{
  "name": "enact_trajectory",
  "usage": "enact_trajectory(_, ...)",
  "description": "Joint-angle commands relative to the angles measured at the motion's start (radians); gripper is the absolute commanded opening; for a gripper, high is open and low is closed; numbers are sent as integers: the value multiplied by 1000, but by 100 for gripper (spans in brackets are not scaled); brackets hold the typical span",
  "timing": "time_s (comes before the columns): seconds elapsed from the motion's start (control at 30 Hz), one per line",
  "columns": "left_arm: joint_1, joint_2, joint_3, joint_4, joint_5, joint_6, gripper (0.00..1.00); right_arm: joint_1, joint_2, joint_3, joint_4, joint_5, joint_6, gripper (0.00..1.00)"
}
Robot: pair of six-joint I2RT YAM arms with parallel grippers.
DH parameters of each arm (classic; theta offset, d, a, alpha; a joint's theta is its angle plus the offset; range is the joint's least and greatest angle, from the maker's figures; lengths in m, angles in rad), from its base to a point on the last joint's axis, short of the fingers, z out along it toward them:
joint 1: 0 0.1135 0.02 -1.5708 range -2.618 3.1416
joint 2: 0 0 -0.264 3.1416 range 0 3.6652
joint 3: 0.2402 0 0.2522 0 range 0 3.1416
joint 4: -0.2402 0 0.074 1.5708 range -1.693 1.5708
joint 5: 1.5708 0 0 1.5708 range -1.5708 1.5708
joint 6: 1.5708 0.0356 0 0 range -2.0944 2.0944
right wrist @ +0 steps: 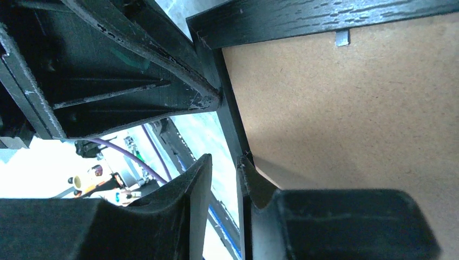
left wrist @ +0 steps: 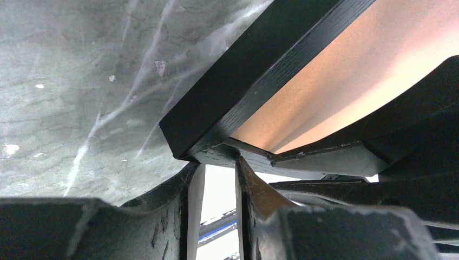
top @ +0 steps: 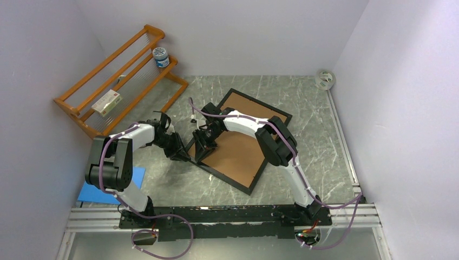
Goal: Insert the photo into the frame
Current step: Install the photo frame at the center of the board, then adjust the photo frame at the center of the board.
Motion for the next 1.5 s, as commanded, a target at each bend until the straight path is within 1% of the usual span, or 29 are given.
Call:
enact_trajectory(0.0,-6,31,2,35,-50,27,30,-26,44,-19,52,235,-22,29)
enact_trajectory(0.23,-6,40,8,33,-50,32,30,-36,57,-30,46,409,8,31)
enact_trajectory(0.53,-6,56,24,27,-54,34,30,-45,61,-21,10,545,9,36)
enact_trajectory(0.6,-6,57,25,27,-55,32,30,-45,51,-26,13,552,6,36)
enact_trajectory(0.73,-6,55,30,26,-56,32,30,-47,-16,-60,53,537,10,37)
enact_trajectory(0.87,-6,43,25,51,-39,18,36,-66,-136,-89,95,557,31,37)
enact_trajectory(0.93,-4,41,29,66,-25,4,40,-92,-212,-110,123,587,52,38)
enact_trajectory(1.0,-3,49,38,82,-11,-9,41,-131,-275,-141,145,630,76,41)
enact_trajectory(1.1,6,82,65,97,10,-21,42,-221,-352,-193,168,682,115,46)
enact_trajectory(1.17,13,106,91,94,7,-21,42,-289,-388,-230,187,695,123,51)
enact_trajectory(1.27,27,136,132,94,4,-21,42,-389,-407,-243,179,754,120,64)
enact_trajectory(1.33,36,159,164,90,0,-17,42,-450,-409,-238,170,801,124,70)
enact_trajectory(1.4,48,191,209,85,1,-2,42,-512,-408,-231,166,845,156,73)
enact_trajectory(1.47,56,249,293,41,-13,47,43,-574,-401,-224,163,870,185,74)
